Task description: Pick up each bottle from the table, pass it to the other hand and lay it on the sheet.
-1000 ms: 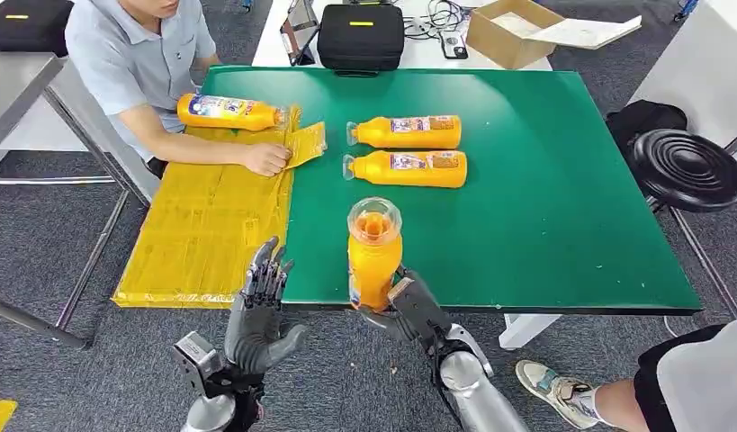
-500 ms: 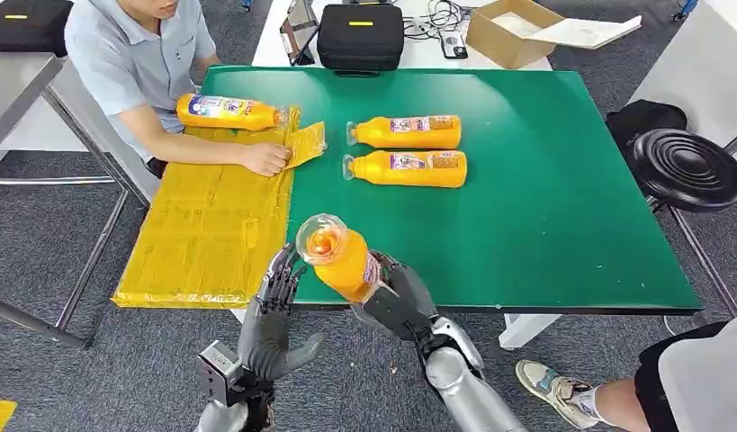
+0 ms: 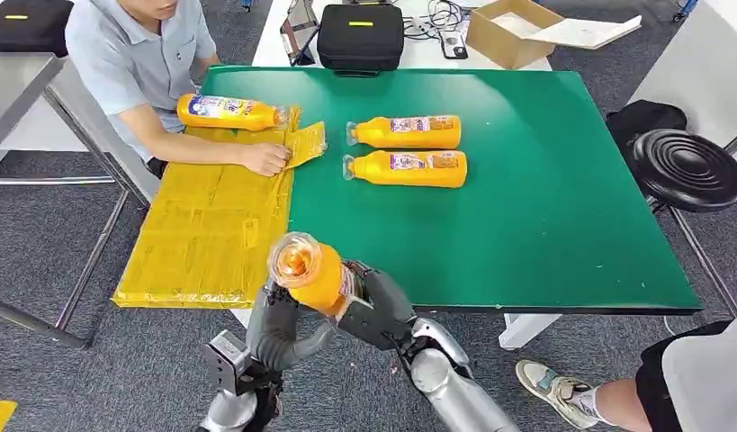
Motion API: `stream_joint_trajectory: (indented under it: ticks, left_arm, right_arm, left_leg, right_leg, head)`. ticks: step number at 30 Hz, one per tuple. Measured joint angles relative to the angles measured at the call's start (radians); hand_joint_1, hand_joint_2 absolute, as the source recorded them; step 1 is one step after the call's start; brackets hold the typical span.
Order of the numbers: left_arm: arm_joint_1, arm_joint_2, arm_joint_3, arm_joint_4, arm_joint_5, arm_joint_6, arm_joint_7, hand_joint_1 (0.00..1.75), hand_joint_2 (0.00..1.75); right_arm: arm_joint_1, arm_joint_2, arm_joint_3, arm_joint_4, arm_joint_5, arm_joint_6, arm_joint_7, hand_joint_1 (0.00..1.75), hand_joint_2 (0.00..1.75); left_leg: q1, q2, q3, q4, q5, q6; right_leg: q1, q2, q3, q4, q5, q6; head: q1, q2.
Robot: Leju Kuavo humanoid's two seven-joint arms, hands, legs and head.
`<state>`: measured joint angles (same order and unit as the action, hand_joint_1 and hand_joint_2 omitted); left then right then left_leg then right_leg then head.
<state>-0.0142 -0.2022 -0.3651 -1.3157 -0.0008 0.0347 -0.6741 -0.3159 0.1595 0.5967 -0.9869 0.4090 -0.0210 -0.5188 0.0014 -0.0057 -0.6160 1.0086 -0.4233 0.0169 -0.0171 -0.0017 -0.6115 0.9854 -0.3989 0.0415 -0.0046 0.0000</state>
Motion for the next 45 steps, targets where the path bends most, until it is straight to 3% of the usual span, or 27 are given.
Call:
stream_joint_trajectory:
  ticks: [25,26,27,45]
  left_arm:
    - [-0.022,0.022,0.026,0.010,-0.031,0.012,-0.001,0.00,1.75]
    - [-0.022,0.026,0.026,0.010,-0.038,0.017,-0.001,0.23,1.75]
    - [-0.024,0.029,0.025,0.010,-0.043,0.018,-0.001,1.75,1.75]
    - [-0.060,0.072,0.021,0.028,-0.040,-0.057,-0.001,1.75,1.75]
  right_arm:
    - [-0.104,-0.026,0.146,0.057,0.013,0.148,0.027,1.73,1.75]
    - [-0.108,-0.026,0.151,0.060,0.007,0.159,0.038,1.75,1.75]
    - [-0.112,-0.026,0.155,0.062,0.003,0.167,0.047,1.75,1.75]
    - [-0.151,-0.030,0.206,0.087,-0.021,0.190,0.069,1.75,1.75]
  left_leg:
    - [0.000,0.000,0.000,0.000,0.000,0.000]
    - [0.000,0.000,0.000,0.000,0.000,0.000]
    - [0.000,0.000,0.000,0.000,0.000,0.000]
    - [0.000,0.000,0.000,0.000,0.000,0.000]
  right_leg:
    - [0.000,0.000,0.000,0.000,0.000,0.000]
    - [0.000,0.000,0.000,0.000,0.000,0.000]
    - [0.000,0.000,0.000,0.000,0.000,0.000]
    - [0.000,0.000,0.000,0.000,0.000,0.000]
  head:
    - [0.000,0.000]
    - [0.000,0.000]
    - [0.000,0.000]
    - [0.000,0.000]
